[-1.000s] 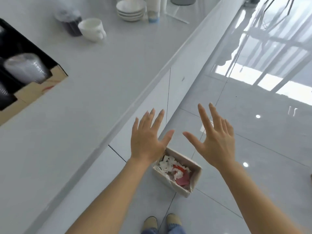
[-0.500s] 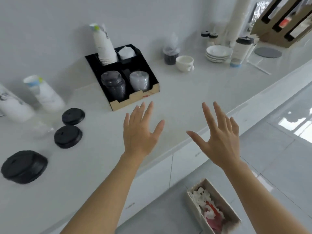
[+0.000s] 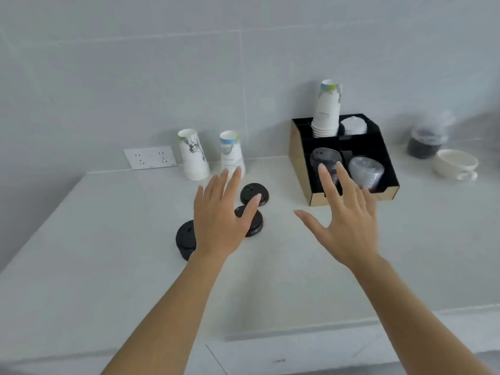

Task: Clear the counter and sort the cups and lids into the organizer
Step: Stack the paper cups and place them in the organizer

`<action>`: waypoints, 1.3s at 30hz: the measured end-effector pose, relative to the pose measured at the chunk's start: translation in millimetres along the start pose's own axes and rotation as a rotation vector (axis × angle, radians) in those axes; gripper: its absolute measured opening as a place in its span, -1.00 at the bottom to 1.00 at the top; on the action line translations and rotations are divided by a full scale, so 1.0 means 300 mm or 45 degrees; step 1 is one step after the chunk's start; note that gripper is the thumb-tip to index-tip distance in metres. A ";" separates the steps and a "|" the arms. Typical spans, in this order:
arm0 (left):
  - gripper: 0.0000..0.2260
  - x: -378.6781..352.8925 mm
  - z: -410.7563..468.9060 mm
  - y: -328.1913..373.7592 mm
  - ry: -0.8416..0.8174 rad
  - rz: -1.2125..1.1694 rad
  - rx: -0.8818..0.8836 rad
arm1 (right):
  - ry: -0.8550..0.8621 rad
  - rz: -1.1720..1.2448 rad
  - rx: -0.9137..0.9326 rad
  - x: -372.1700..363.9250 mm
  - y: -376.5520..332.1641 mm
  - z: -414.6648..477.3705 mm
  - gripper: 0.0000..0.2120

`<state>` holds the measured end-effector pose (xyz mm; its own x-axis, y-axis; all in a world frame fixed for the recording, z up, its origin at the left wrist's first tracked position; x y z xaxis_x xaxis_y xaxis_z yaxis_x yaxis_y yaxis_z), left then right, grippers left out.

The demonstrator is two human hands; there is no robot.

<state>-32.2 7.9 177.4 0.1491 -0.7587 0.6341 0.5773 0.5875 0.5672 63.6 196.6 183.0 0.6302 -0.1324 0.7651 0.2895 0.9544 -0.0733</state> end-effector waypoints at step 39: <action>-0.35 -0.159 0.543 -0.544 0.057 0.157 0.235 | -0.187 0.214 0.229 -0.683 -0.269 0.648 -0.26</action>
<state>-264.3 -6.0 140.1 0.2469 -0.6874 0.6830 0.3965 0.7148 0.5761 -229.0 198.7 156.5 0.5438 0.0595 0.8371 0.0488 0.9936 -0.1023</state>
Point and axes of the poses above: each hand's wrist, its own z-axis towards the middle knuckle, its own x-axis out of the back of the hand, y = z × x, the point moved 4 cm from there along z, towards the middle knuckle, and after that the axes turned 14 degrees about -z, right-handed, at the moved point
